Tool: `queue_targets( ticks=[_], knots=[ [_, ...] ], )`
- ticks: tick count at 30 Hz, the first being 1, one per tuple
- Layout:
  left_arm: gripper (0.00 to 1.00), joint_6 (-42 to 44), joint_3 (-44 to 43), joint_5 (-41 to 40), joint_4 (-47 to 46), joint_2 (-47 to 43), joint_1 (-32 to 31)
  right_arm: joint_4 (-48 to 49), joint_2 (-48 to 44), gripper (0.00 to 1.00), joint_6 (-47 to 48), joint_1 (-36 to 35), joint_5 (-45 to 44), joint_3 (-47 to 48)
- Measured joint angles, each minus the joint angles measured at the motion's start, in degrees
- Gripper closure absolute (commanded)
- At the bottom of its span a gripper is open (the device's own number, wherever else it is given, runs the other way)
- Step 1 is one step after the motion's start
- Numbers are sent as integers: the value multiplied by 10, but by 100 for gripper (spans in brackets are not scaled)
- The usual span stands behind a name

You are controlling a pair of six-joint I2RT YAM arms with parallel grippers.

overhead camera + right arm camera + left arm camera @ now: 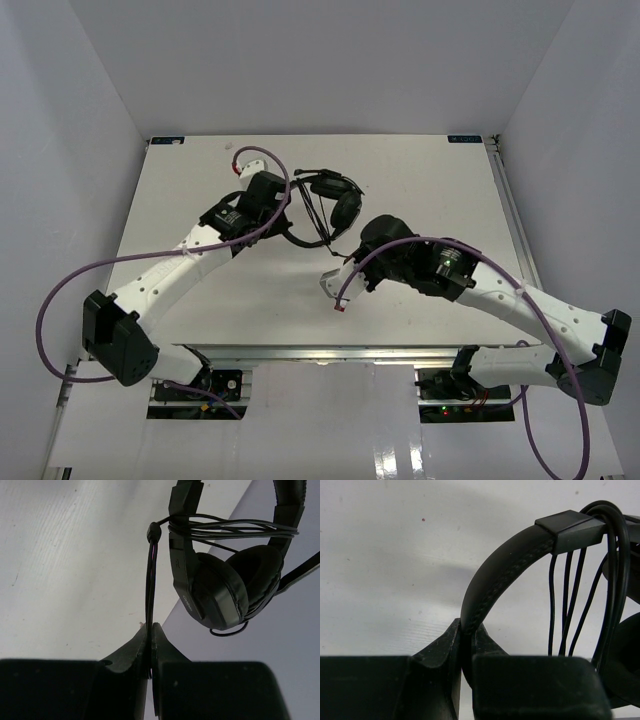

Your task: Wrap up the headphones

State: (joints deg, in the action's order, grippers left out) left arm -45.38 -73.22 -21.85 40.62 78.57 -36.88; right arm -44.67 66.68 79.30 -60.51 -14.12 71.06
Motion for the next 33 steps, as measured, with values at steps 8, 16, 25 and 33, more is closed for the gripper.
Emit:
queue_targets(
  ticks=[8, 16, 25, 33],
  knots=[
    [100, 27, 60, 63, -1, 69, 0, 48, 25, 92, 43, -13, -26, -104],
    [100, 79, 62, 155, -9, 137, -3, 125, 40, 92, 96, -19, -37, -145],
    [100, 98, 62, 193, -22, 172, -9, 131, 98, 92, 94, -48, 13, -111],
    [100, 102, 61, 229, -35, 188, -10, 134, 117, 92, 83, -50, 37, -85]
  ],
)
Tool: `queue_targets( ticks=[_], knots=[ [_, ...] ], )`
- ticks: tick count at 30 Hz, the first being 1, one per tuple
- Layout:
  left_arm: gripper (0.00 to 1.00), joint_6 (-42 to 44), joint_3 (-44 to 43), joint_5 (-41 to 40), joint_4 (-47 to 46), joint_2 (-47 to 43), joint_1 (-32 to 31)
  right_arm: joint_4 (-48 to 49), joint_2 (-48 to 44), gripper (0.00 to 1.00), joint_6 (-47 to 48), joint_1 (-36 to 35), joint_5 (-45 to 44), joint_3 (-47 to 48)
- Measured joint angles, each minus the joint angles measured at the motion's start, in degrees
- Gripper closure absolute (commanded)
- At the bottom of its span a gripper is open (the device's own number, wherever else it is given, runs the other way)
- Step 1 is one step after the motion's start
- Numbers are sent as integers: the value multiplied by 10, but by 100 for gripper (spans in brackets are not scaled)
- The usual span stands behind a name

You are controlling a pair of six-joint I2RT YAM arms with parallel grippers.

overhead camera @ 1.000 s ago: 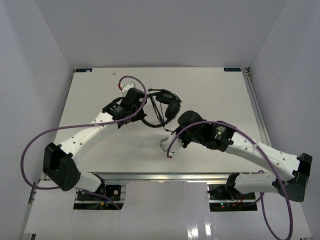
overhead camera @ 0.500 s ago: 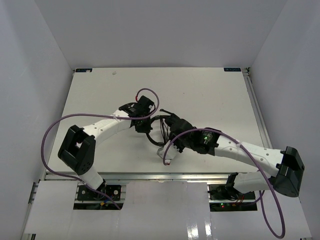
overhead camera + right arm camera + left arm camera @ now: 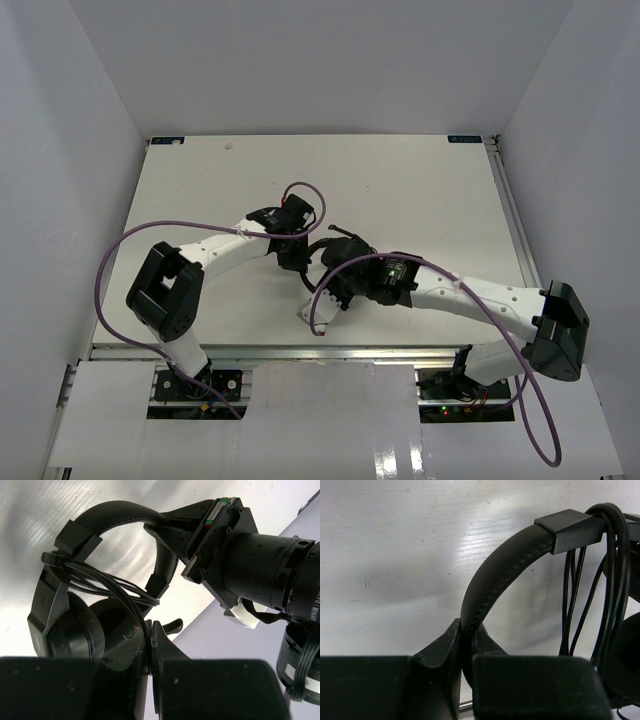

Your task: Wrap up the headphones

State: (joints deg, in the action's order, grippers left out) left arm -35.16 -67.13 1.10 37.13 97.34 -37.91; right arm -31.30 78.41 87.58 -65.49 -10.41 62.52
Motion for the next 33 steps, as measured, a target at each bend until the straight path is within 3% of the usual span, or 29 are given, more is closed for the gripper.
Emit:
queue_targets(
  ticks=[18, 33],
  knots=[
    [100, 4, 29, 26, -29, -12, -3, -13, 17, 92, -117, 47, 139, 38],
    [100, -5, 47, 29, -63, -60, -3, 31, -12, 91, -233, 194, 236, 13]
  ],
)
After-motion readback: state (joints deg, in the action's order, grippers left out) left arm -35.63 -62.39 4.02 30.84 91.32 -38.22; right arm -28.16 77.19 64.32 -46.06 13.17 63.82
